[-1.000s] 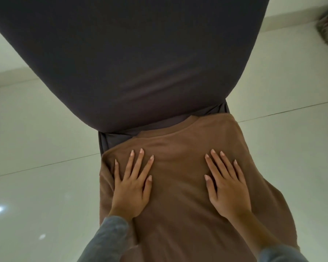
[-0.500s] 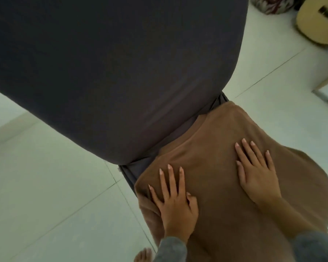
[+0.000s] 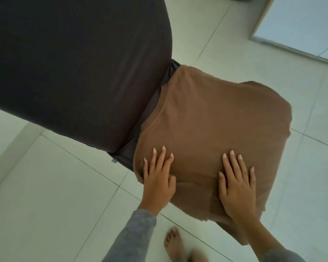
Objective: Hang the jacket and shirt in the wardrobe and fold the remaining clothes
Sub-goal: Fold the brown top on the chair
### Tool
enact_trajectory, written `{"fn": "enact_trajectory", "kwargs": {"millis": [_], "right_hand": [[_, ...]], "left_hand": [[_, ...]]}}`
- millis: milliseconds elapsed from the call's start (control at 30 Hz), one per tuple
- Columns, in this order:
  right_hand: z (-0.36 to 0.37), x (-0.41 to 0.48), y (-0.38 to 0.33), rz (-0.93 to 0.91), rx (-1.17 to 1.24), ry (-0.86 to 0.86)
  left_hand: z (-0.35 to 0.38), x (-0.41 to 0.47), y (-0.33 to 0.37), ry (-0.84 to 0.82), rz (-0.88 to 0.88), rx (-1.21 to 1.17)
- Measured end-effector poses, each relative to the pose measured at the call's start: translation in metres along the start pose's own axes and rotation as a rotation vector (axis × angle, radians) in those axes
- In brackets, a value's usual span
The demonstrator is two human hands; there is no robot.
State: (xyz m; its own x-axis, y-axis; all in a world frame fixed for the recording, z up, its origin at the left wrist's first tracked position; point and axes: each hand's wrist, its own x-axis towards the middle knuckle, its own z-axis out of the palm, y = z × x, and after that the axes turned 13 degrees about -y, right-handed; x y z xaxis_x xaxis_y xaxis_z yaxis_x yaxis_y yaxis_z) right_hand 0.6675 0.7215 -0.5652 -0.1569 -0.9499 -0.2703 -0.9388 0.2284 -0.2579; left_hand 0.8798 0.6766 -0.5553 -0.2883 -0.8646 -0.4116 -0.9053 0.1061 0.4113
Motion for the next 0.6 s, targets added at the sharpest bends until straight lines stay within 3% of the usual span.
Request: {"fn": "enact_trajectory", "kwargs": {"millis": [167,267,300,367,467,600], "right_hand": [[0.013,-0.045,0.004,0.175,0.247,0.077],[0.026,-0.078,0.008,0.301,0.510,0.104],[0.029,-0.089,0.009,0.335,0.614,0.106],[0.034,-0.107,0.010,0.409,0.811,0.100],[0.039,-0.122,0.009,0.566,1.015,0.039],[0.037,-0.122,0.005,0.884,1.441,-0.151]], "left_hand": [[-0.002,-0.020,-0.004,0.010,-0.001,0.047],[0.001,-0.038,-0.008,0.198,-0.223,-0.010],[0.001,-0.042,-0.007,0.239,-0.348,-0.130],[0.005,-0.045,-0.007,0.223,-0.595,-0.590],[0.012,-0.042,-0.010,0.066,-0.761,-1.295],[0.015,-0.040,-0.008,-0.075,-0.633,-1.322]]}}
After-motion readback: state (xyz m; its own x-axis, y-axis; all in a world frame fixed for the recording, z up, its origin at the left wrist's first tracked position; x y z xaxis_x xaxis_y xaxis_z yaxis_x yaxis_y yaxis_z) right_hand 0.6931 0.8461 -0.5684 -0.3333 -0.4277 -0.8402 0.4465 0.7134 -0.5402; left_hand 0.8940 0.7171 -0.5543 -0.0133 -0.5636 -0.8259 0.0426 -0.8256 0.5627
